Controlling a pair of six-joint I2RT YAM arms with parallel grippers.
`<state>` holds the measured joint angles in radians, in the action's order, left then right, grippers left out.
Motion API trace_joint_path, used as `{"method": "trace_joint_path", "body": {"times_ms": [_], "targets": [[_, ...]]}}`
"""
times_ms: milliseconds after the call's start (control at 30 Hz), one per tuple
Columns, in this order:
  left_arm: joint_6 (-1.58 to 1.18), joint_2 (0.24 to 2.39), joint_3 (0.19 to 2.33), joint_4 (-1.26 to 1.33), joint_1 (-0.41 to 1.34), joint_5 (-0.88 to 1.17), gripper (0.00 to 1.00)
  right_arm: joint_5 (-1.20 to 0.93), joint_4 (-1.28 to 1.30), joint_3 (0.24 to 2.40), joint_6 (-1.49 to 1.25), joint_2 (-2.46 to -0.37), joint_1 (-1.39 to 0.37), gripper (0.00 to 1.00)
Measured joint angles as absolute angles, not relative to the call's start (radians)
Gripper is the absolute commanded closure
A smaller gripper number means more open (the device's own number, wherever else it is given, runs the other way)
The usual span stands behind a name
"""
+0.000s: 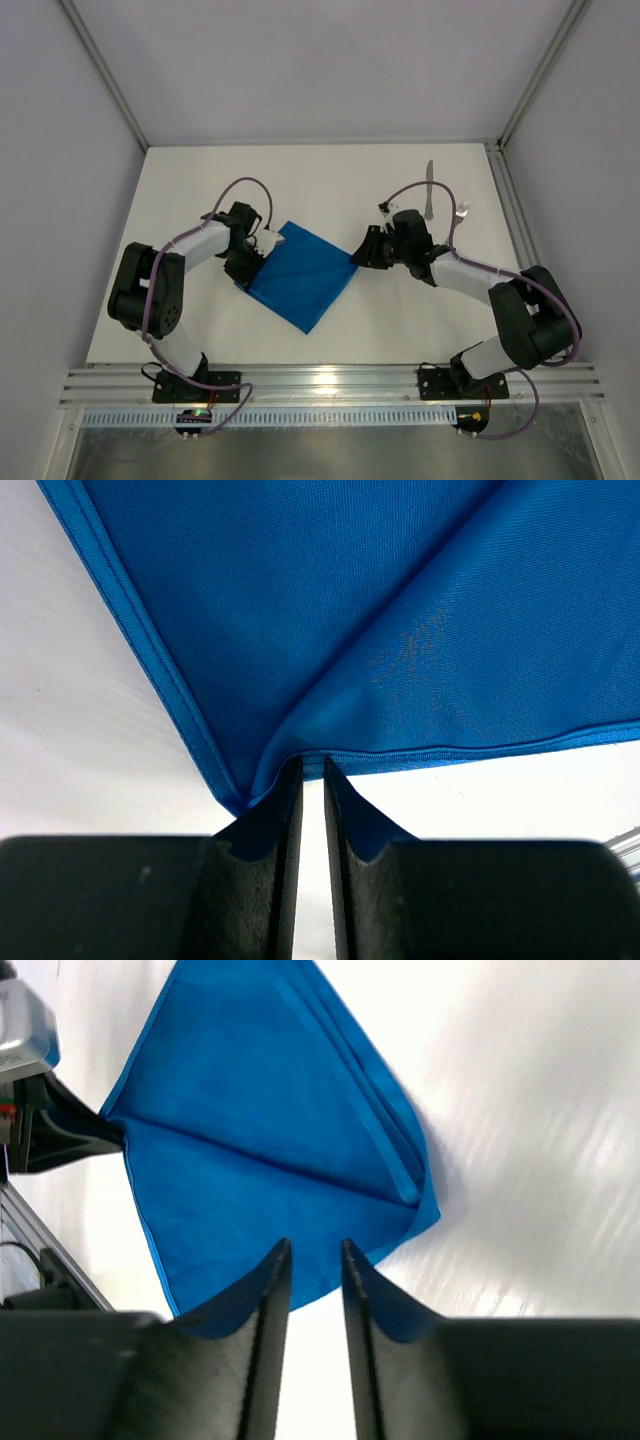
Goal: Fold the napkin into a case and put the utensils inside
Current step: Smooth out the top corner of the square-folded napkin at the center of the board.
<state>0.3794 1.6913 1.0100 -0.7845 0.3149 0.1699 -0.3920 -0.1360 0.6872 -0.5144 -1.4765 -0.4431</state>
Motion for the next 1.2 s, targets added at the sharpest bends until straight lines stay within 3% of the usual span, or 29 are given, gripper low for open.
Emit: {"method": "trace_joint_path", "body": {"times_ms": [67, 300, 400, 600, 767, 1200], "targets": [[0.379, 1.691, 1.009, -0.783, 0.315, 0.171, 0.84, -0.367, -0.123, 0.681, -0.558, -1.472, -0.443, 0.58], [0.379, 1.691, 1.008, -0.782, 0.315, 0.171, 0.84, -0.327, -0.081, 0.677, -0.64, -1.541, -0.443, 0.55], [0.38, 1.689, 1.007, -0.781, 0.315, 0.171, 0.84, -0.326, -0.082, 0.677, -0.662, -1.573, -0.443, 0.59], [0.38, 1.687, 1.004, -0.778, 0.315, 0.171, 0.84, -0.327, -0.104, 0.677, -0.69, -1.605, -0.439, 0.8], [0.383, 1.685, 0.999, -0.77, 0.315, 0.166, 0.9, -0.328, -0.13, 0.677, -0.706, -1.608, -0.428, 0.96], [0.383, 1.683, 0.995, -0.761, 0.315, 0.155, 0.95, -0.363, -0.242, 0.672, -0.71, -1.639, -0.405, 0.96]]}}
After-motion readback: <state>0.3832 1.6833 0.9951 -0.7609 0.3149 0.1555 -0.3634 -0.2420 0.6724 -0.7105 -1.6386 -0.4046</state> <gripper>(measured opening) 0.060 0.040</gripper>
